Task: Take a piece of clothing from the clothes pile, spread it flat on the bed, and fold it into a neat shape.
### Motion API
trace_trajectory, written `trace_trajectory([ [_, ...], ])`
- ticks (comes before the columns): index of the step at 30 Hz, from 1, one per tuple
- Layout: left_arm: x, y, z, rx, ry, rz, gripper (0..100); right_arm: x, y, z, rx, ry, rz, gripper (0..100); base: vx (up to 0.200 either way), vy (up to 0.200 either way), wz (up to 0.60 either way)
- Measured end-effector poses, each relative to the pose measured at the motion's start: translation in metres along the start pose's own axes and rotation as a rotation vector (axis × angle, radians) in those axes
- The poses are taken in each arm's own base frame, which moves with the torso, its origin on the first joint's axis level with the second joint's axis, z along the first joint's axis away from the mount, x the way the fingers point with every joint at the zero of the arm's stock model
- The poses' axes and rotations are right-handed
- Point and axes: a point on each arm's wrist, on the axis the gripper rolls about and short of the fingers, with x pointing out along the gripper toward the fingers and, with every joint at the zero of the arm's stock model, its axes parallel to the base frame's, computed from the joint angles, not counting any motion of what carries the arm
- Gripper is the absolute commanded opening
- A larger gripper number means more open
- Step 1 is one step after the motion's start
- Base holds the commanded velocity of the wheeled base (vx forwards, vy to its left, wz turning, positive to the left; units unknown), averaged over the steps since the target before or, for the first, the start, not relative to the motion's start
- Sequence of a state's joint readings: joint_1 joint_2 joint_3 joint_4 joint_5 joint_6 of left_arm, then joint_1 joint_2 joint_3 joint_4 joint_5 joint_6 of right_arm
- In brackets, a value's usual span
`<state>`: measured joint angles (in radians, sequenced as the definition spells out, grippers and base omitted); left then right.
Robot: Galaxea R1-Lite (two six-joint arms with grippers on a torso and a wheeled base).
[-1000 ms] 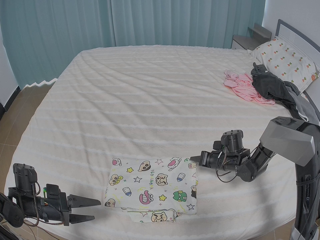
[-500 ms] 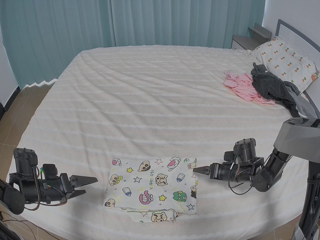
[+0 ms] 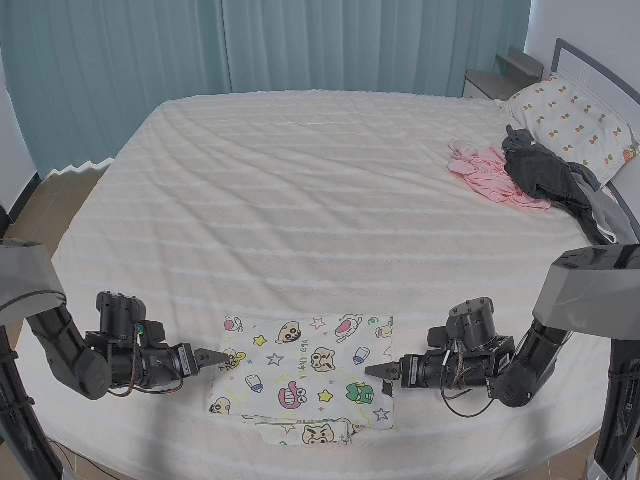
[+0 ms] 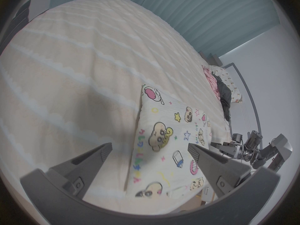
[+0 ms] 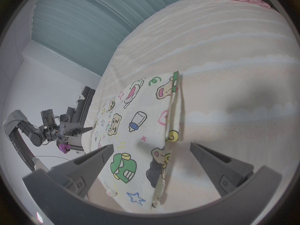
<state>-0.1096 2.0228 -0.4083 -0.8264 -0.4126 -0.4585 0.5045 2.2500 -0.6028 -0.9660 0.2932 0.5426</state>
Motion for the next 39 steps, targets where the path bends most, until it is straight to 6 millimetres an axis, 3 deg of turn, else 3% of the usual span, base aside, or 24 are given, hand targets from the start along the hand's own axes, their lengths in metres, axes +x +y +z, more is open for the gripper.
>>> trace_trajectory([
  [4, 0.021, 0.003, 0.002, 0.006, 0.018, -0.014, 100, 0.01, 0.003, -0.002, -0.011, 0.004, -0.002, 100, 0.0, 0.0, 0.0],
  [9, 0.033, 0.0, 0.001, -0.024, 0.057, -0.074, 100, 0.019, 0.006, -0.004, -0.021, 0.014, 0.003, 100, 0.0, 0.0, 0.0],
  [21, 0.055, -0.015, 0.006, -0.041, 0.074, -0.122, 100, 0.034, 0.019, -0.006, -0.035, 0.076, 0.005, 100, 0.0, 0.0, 0.0],
  [34, 0.067, -0.029, -0.005, -0.049, 0.121, -0.148, 100, 0.047, 0.033, -0.009, -0.065, 0.083, 0.045, 100, 0.0, 0.0, 0.0],
  [35, 0.067, -0.03, -0.005, -0.048, 0.123, -0.148, 0, 0.049, 0.034, -0.009, -0.068, 0.083, 0.048, 0, 0.0, 0.0, 0.0],
  [39, 0.067, -0.031, -0.006, -0.046, 0.125, -0.149, 0, 0.053, 0.037, -0.01, -0.075, 0.087, 0.06, 0, 0.0, 0.0, 0.0],
])
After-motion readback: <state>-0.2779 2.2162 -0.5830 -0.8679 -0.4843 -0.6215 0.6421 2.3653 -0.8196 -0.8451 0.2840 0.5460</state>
